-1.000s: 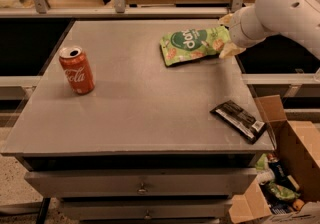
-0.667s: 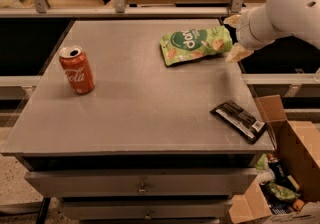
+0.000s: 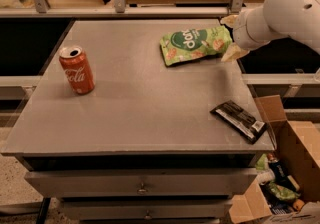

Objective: Move green rice chip bag near rxbar chocolate

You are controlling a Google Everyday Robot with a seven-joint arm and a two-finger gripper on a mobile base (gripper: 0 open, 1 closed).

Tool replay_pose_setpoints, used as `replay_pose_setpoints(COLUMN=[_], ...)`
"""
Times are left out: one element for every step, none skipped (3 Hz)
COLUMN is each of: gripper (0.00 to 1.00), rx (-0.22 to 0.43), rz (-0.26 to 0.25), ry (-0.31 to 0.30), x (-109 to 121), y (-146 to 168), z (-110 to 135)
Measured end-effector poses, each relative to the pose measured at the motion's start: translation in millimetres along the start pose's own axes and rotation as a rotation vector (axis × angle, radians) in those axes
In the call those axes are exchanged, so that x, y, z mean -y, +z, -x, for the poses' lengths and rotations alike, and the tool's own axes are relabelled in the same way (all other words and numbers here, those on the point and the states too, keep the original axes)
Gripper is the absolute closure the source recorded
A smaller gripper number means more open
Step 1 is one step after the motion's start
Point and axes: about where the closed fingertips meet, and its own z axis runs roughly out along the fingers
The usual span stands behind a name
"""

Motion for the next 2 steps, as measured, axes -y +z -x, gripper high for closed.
replay_pose_setpoints(gripper=[0.32, 0.31], rx=[0.019, 0.034], rz=[-0.001, 0.002], ry=[0.002, 0.003], x=[5, 6], y=[15, 29], z=[10, 16])
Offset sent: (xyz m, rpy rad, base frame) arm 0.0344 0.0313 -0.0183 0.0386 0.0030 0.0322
